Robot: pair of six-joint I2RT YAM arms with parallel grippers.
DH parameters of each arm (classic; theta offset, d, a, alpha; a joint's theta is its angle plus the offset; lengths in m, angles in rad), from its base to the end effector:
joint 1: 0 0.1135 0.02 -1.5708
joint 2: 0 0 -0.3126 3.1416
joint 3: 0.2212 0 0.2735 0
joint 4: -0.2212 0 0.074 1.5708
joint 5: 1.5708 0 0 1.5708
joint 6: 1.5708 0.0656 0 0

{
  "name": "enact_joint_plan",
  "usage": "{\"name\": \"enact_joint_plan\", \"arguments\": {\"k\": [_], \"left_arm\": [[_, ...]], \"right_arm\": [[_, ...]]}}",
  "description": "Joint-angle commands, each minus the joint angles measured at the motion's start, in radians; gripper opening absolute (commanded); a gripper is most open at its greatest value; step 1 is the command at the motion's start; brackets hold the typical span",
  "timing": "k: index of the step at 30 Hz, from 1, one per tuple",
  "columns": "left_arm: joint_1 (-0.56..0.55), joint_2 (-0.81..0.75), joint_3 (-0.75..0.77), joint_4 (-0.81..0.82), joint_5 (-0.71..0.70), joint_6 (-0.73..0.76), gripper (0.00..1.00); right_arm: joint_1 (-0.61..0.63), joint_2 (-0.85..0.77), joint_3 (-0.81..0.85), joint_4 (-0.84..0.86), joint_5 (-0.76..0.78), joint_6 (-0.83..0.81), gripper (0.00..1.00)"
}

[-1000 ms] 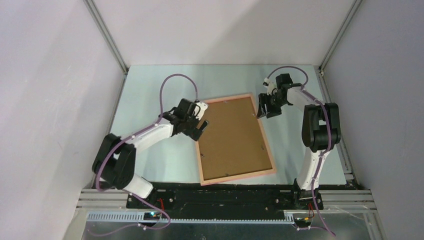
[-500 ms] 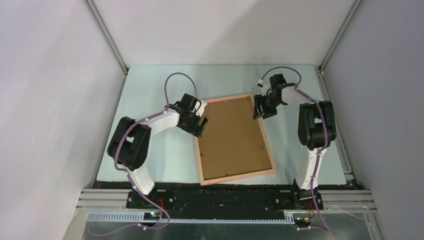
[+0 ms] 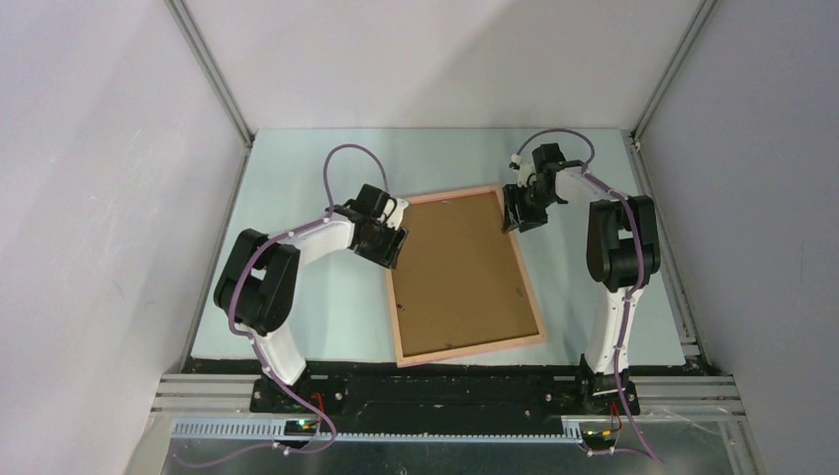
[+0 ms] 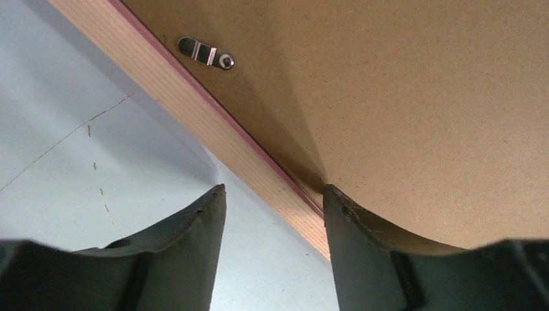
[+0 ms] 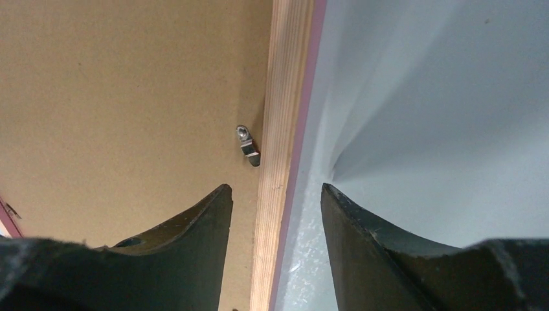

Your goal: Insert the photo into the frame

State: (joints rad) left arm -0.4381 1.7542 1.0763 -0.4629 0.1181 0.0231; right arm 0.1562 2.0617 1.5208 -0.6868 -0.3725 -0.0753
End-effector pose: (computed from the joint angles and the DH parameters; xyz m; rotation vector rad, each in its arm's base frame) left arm 0.3413 -0.1684 0.1738 0.6586 2.6510 -0.2809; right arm 0.4630 0.0971 0.1760 -0.4091 2.7371 0.5402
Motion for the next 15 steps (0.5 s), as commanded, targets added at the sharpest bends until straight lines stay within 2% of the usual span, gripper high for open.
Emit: {"name": "enact_joint_plan", "arguments": {"k": [1, 15], "left_arm": [[0.005, 0.0, 0.028, 0.0, 0.014, -0.004, 0.6], [0.006, -0.003, 0.033, 0.0, 0.019, -0.004, 0.57]], "right_arm": [[0.011, 0.026, 0.074, -0.022, 0.031, -0.004, 0.56], [0.053, 0.08, 0.124, -0.04, 0.124, -0.033, 0.51]]}}
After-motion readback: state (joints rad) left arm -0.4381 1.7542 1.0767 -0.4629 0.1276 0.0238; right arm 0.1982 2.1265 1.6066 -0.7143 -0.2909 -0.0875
